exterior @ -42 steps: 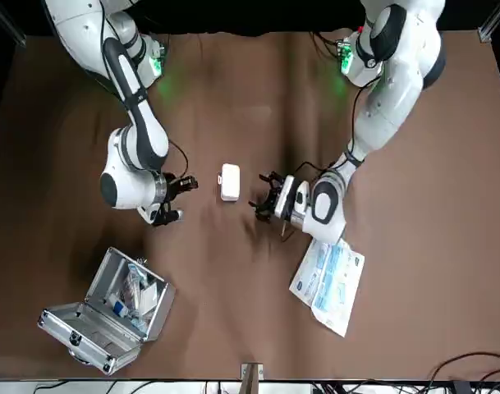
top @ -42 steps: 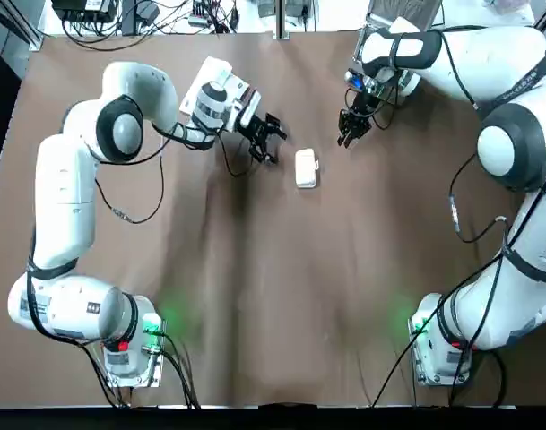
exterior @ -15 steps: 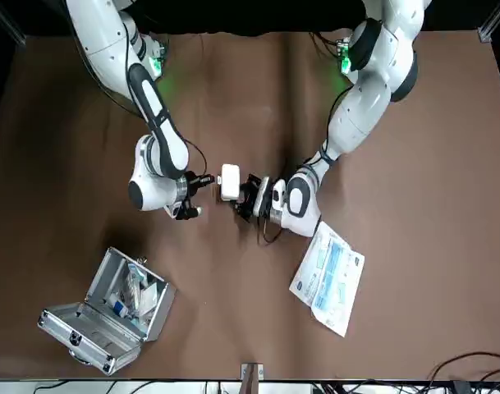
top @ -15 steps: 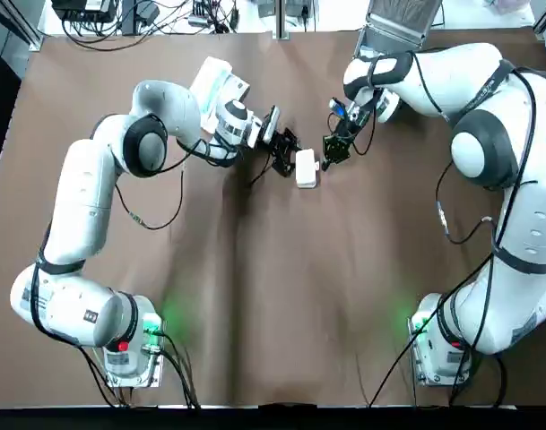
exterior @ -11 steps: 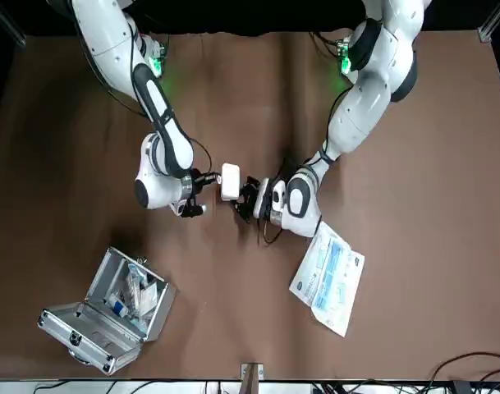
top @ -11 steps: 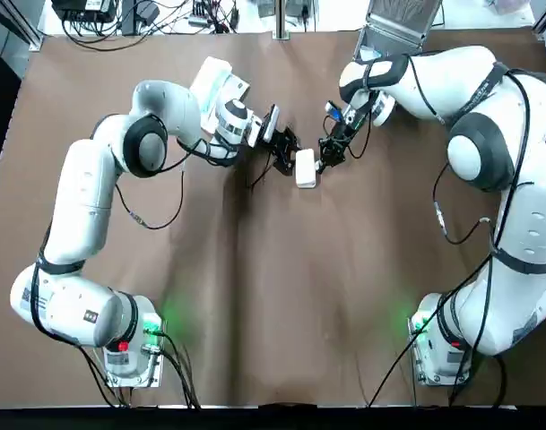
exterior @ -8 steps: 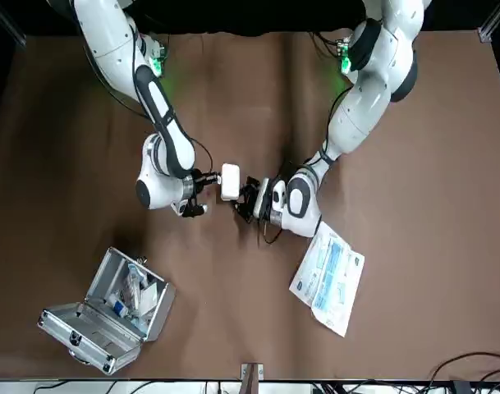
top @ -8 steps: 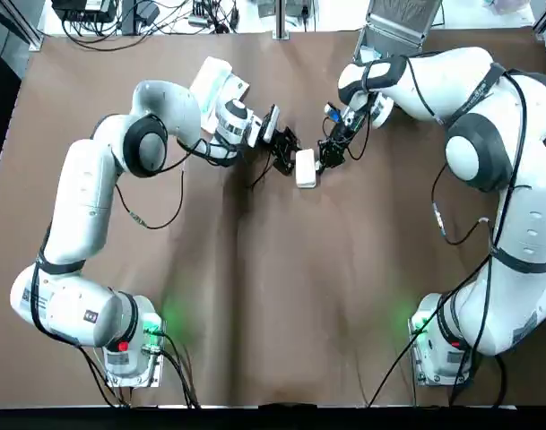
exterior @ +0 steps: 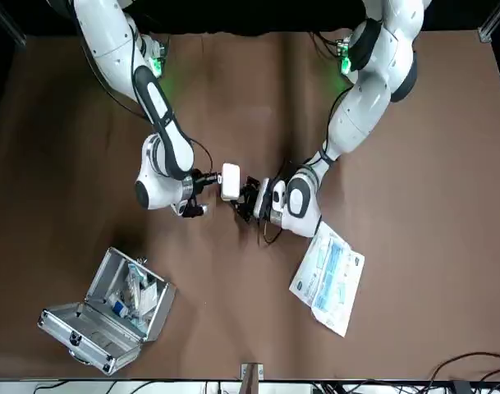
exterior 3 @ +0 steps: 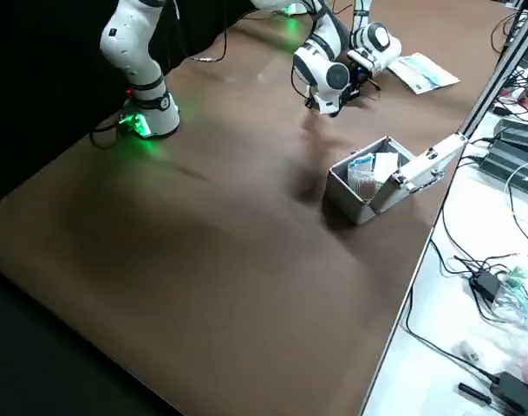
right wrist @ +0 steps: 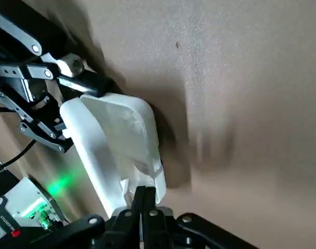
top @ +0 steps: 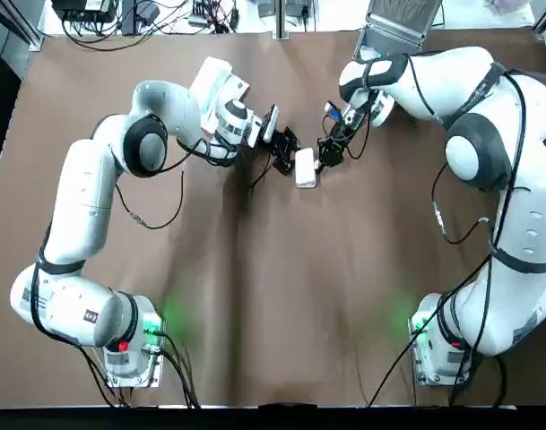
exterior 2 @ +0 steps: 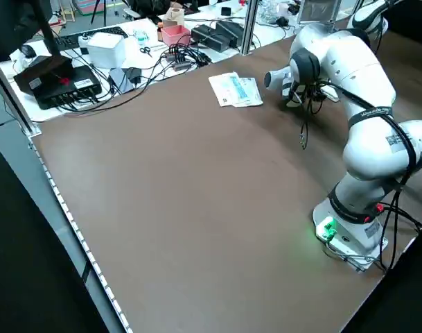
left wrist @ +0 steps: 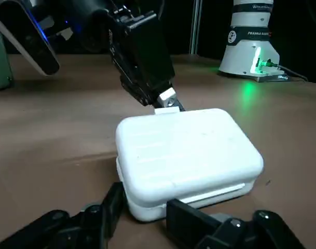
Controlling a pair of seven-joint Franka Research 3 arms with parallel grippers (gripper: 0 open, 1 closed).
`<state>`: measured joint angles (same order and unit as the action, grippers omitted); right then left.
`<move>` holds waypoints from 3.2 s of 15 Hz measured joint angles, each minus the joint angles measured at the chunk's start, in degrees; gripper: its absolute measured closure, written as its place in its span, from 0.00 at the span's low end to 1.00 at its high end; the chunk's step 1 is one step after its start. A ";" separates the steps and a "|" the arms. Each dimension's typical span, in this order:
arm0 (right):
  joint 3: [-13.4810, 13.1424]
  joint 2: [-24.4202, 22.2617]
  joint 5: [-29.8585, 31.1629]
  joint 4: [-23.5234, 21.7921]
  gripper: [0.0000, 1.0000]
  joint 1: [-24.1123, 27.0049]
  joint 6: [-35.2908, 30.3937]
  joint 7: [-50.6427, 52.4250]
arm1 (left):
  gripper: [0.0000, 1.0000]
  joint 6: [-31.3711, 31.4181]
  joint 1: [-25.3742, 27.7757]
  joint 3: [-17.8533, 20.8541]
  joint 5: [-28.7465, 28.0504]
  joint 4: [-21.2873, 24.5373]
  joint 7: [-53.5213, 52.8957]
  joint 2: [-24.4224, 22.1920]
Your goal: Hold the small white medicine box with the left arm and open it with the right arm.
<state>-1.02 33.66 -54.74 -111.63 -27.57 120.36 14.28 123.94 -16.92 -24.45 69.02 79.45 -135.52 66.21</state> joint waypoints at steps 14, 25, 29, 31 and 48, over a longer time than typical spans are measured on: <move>1.16 -0.32 -7.77 2.56 0.99 -1.12 -2.73 0.22 | 0.56 -0.02 0.01 0.06 0.00 0.01 -0.64 0.02; 1.28 -0.26 -11.40 3.60 0.99 -3.58 -2.05 0.22 | 0.55 0.01 0.01 0.07 0.00 0.00 -1.55 0.06; 1.28 -0.19 -11.44 3.68 0.99 -3.61 -2.03 0.22 | 0.44 0.04 0.34 0.08 0.00 -0.02 -1.52 0.07; 1.28 -0.14 -11.49 3.76 0.99 -3.66 -1.98 0.22 | 0.38 -0.01 0.70 0.11 0.01 -0.01 -1.47 0.07; 1.47 2.64 -13.83 5.00 0.99 -7.97 4.42 0.22 | 0.01 -19.90 7.96 15.46 -31.95 -2.69 10.39 -16.43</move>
<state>0.45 36.30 -68.57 -106.63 -35.54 124.78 14.49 104.05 -8.96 -8.99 37.07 76.75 -125.13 49.78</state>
